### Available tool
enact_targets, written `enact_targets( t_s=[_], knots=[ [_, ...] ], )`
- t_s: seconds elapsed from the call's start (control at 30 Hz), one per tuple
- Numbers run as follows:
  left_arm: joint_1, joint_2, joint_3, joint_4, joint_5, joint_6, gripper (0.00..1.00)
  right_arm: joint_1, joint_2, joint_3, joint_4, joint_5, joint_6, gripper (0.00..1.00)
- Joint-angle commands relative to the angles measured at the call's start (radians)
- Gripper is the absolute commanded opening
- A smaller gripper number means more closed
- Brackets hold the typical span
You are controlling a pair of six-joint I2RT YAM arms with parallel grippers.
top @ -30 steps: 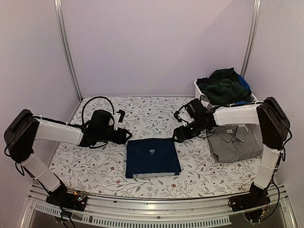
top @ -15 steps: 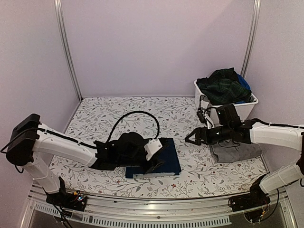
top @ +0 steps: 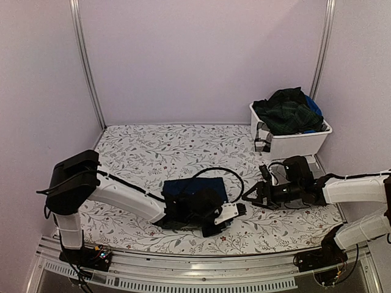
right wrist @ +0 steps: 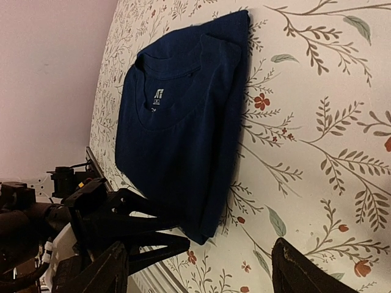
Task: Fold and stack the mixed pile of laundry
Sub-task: Pick up the square-folded T-shirt from the center of the board.
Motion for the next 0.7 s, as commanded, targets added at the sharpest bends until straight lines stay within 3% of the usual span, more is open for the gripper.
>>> enact_targets(
  t_s=[0.0,0.2,0.4,0.67],
  knots=[
    [-0.01,0.055,0.026,-0.02,0.028,0.043,0.29,-0.003,0.024,-0.028,0.098,-0.04,0.06,0.79],
    [-0.013,0.095,0.03,-0.032,0.038,0.056,0.28,-0.001,0.077,-0.045,0.144,-0.067,0.088,0.78],
    [-0.011,0.036,0.015,0.01,-0.042,0.057,0.0,0.023,0.113,-0.048,0.204,-0.076,0.15,0.78],
    [0.013,-0.091,-0.048,0.104,-0.017,0.029,0.0,0.033,0.173,-0.059,0.343,-0.102,0.262,0.83]
  ],
)
